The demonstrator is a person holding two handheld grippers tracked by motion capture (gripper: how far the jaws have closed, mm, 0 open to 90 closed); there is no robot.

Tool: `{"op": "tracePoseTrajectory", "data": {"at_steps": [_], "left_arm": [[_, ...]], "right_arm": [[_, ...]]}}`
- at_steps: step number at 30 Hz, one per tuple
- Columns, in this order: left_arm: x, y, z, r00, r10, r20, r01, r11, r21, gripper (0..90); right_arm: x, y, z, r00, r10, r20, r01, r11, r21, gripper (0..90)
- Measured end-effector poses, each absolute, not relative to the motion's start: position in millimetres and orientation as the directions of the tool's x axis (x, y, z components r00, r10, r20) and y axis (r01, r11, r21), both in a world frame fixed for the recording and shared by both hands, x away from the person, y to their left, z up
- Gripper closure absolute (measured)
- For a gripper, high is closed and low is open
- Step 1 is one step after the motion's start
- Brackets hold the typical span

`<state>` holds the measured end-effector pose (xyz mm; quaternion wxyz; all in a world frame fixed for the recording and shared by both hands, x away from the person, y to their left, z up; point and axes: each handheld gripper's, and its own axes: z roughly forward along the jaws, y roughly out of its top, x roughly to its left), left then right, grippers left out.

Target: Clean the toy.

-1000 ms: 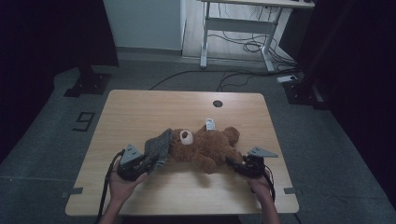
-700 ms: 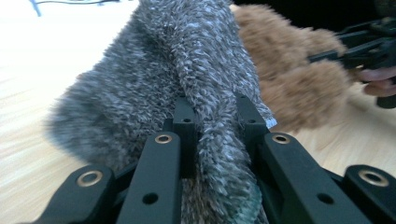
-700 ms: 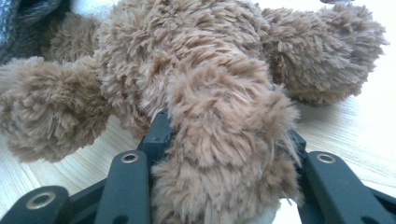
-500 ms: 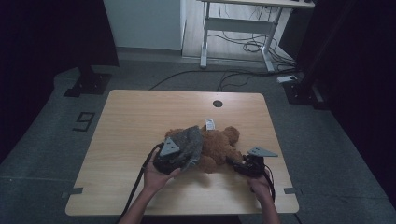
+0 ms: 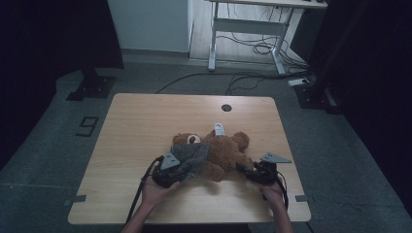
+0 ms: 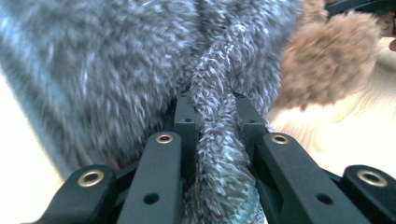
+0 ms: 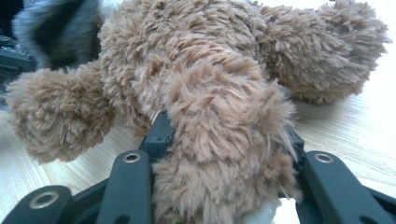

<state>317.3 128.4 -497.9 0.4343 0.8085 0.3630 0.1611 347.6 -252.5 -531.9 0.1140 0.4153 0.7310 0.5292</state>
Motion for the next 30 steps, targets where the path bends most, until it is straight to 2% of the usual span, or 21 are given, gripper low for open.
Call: {"op": "tracePoseTrajectory", "data": {"at_steps": [6, 10, 13, 18, 24, 30], "left_arm": [[317.2, 169.9, -503.0, 0.608, 0.790, -0.072, 0.494, -0.305, 0.814, 75.5], [318.9, 180.3, -506.1, 0.583, 0.810, -0.061, 0.509, -0.305, 0.805, 75.5], [319.3, 181.8, -502.5, 0.597, 0.795, -0.109, 0.501, -0.263, 0.825, 75.5], [318.7, 168.1, -487.8, 0.638, 0.759, -0.127, 0.463, -0.246, 0.852, 75.5], [326.9, 115.2, -453.1, 0.711, 0.702, -0.053, 0.381, -0.320, 0.868, 75.3], [344.4, 82.4, -447.8, 0.743, 0.664, -0.086, 0.384, -0.317, 0.867, 75.4]], "right_arm": [[348.6, -253.5, -533.1, -0.630, 0.724, 0.282, 0.488, 0.086, 0.869, 54.1], [348.8, -253.4, -533.2, -0.630, 0.724, 0.280, 0.485, 0.086, 0.871, 53.7], [349.0, -253.4, -533.2, -0.630, 0.725, 0.278, 0.483, 0.085, 0.872, 53.6], [349.2, -253.4, -533.3, -0.629, 0.725, 0.279, 0.483, 0.084, 0.871, 53.6], [348.6, -253.1, -533.1, -0.629, 0.726, 0.279, 0.484, 0.084, 0.871, 53.6], [349.1, -253.0, -533.1, -0.629, 0.725, 0.281, 0.483, 0.081, 0.872, 53.6]]}}
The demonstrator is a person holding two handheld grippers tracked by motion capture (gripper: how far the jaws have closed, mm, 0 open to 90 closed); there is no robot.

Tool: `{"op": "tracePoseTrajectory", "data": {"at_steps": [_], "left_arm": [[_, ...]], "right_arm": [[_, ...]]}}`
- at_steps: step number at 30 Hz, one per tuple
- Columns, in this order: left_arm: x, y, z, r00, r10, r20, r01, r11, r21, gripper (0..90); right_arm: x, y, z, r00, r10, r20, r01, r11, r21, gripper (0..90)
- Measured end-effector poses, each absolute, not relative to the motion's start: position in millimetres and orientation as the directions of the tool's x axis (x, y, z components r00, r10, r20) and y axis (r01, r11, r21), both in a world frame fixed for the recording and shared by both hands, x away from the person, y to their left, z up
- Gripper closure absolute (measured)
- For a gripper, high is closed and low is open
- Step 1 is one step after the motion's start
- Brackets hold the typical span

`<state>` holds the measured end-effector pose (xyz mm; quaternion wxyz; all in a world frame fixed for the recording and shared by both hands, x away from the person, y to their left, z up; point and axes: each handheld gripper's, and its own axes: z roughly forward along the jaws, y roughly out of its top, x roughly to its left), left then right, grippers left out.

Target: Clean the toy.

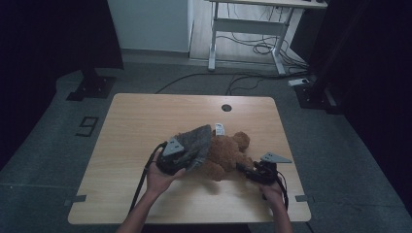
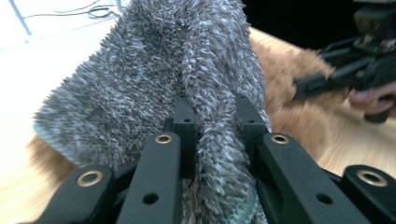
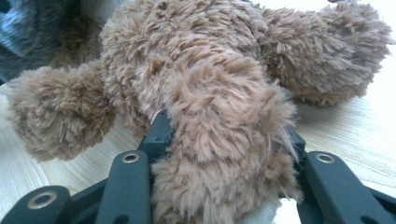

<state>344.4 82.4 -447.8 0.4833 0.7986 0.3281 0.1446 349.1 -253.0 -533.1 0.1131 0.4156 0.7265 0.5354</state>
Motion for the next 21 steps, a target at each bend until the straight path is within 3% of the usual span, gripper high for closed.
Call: {"op": "tracePoseTrajectory", "data": {"at_steps": [7, 21], "left_arm": [[344.6, 36.0, -476.0, 0.775, 0.629, -0.065, 0.396, -0.402, 0.825, 75.4], [334.3, 94.7, -503.3, 0.725, 0.676, -0.130, 0.477, -0.357, 0.803, 75.8]], "right_arm": [[348.8, -253.4, -532.6, -0.632, 0.725, 0.273, 0.480, 0.090, 0.873, 53.6], [349.4, -254.5, -533.4, -0.637, 0.717, 0.284, 0.489, 0.091, 0.868, 53.3]]}}
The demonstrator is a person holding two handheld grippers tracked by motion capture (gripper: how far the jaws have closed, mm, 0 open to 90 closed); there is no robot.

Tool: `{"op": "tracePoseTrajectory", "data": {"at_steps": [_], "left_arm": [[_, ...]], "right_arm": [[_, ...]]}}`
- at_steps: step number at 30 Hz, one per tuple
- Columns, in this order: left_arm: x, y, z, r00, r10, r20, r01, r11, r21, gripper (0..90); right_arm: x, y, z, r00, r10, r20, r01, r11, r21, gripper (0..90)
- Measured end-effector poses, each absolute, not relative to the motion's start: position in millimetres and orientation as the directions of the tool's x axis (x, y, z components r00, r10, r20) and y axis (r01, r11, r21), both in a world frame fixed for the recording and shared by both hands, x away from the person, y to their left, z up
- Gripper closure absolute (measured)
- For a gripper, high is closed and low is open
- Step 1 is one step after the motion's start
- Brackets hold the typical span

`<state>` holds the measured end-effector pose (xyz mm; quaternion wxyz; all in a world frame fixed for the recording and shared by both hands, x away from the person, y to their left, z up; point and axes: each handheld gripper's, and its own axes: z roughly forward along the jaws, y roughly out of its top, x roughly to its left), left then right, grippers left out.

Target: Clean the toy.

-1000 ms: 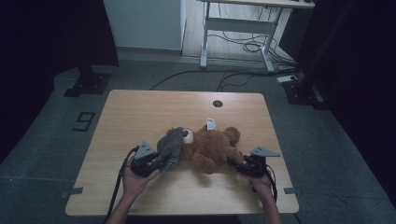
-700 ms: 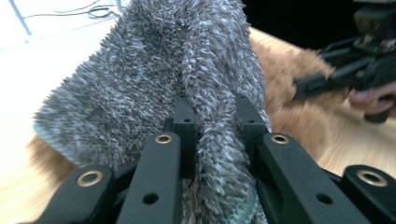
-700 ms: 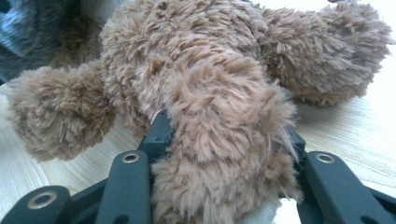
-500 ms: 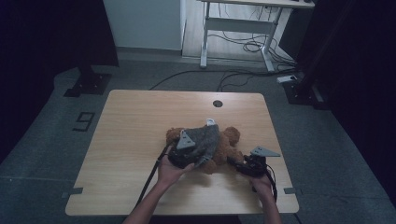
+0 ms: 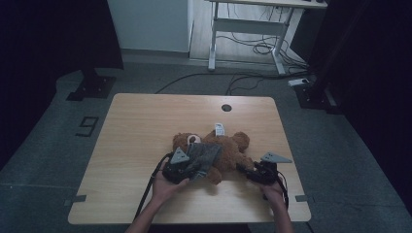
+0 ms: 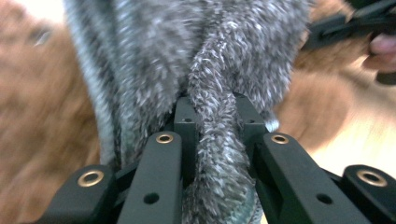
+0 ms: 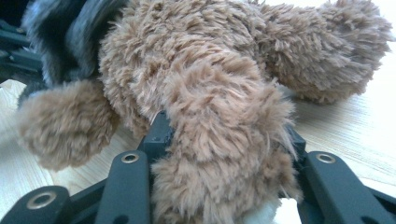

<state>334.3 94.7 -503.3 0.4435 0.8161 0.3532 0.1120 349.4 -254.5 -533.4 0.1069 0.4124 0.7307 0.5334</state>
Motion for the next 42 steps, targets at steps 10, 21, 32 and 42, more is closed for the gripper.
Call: {"op": "tracePoseTrajectory", "data": {"at_steps": [10, 21, 32, 42], "left_arm": [[325.9, 144.0, -514.1, 0.675, 0.723, -0.148, 0.536, -0.342, 0.772, 75.6], [328.5, 115.4, -473.9, 0.736, 0.665, -0.123, 0.441, -0.333, 0.834, 75.4], [363.5, 53.0, -453.1, 0.770, 0.630, -0.107, 0.415, -0.366, 0.833, 75.4], [354.4, 46.3, -491.8, 0.782, 0.598, -0.175, 0.465, -0.373, 0.803, 75.5]], "right_arm": [[350.1, -255.2, -535.0, -0.641, 0.710, 0.293, 0.494, 0.089, 0.865, 53.5], [350.9, -254.2, -535.6, -0.642, 0.710, 0.290, 0.487, 0.086, 0.869, 53.8], [350.9, -254.8, -535.5, -0.648, 0.706, 0.286, 0.484, 0.092, 0.870, 53.9], [350.6, -254.9, -535.4, -0.652, 0.707, 0.274, 0.487, 0.113, 0.866, 53.9]]}}
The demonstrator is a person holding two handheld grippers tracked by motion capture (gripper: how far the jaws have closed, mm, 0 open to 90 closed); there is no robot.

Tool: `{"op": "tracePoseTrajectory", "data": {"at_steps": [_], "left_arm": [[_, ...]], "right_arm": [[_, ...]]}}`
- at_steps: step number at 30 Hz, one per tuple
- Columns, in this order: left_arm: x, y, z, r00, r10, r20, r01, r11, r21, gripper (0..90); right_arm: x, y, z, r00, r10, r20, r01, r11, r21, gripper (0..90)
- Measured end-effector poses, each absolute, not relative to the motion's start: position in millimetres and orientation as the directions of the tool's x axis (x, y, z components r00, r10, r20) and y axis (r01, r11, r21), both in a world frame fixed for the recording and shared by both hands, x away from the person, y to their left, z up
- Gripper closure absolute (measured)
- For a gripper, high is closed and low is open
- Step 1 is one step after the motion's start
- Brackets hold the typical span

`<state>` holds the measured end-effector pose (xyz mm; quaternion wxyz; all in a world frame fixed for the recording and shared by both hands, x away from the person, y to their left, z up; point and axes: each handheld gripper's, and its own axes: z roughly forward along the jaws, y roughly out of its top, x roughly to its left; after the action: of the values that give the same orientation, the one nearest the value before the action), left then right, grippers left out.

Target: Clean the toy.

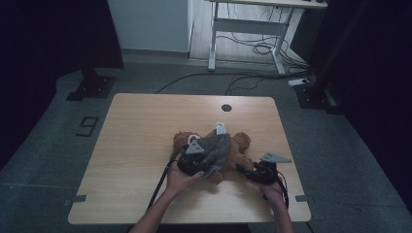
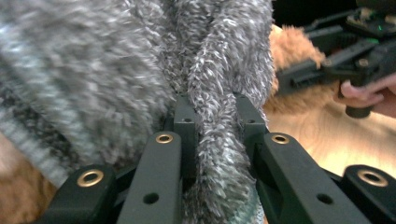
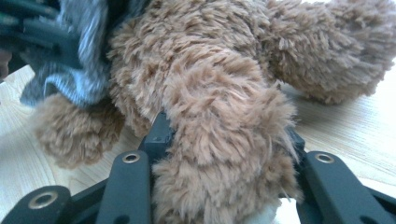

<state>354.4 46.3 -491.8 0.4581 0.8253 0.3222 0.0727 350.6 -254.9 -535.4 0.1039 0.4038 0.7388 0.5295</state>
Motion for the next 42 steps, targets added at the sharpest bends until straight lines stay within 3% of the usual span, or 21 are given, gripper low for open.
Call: {"op": "tracePoseTrajectory", "data": {"at_steps": [19, 27, 34, 37, 42], "left_arm": [[334.1, 102.8, -527.7, 0.743, 0.649, -0.159, 0.543, -0.447, 0.711, 75.5], [324.3, 125.5, -524.9, 0.723, 0.674, -0.154, 0.547, -0.421, 0.724, 75.5], [325.7, 114.6, -490.4, 0.749, 0.650, -0.128, 0.471, -0.387, 0.793, 75.6], [336.8, 94.5, -462.6, 0.764, 0.634, -0.116, 0.424, -0.359, 0.831, 75.5], [352.9, 65.8, -450.5, 0.776, 0.619, -0.117, 0.415, -0.362, 0.834, 75.5]], "right_arm": [[351.2, -256.5, -536.6, -0.646, 0.710, 0.282, 0.495, 0.108, 0.862, 54.7], [351.3, -256.3, -536.4, -0.642, 0.710, 0.287, 0.496, 0.099, 0.863, 54.9], [351.5, -255.7, -536.8, -0.640, 0.710, 0.295, 0.497, 0.089, 0.863, 55.1], [351.3, -255.0, -536.7, -0.642, 0.709, 0.290, 0.494, 0.094, 0.864, 55.1], [351.2, -255.3, -536.8, -0.645, 0.708, 0.287, 0.491, 0.097, 0.866, 55.1]]}}
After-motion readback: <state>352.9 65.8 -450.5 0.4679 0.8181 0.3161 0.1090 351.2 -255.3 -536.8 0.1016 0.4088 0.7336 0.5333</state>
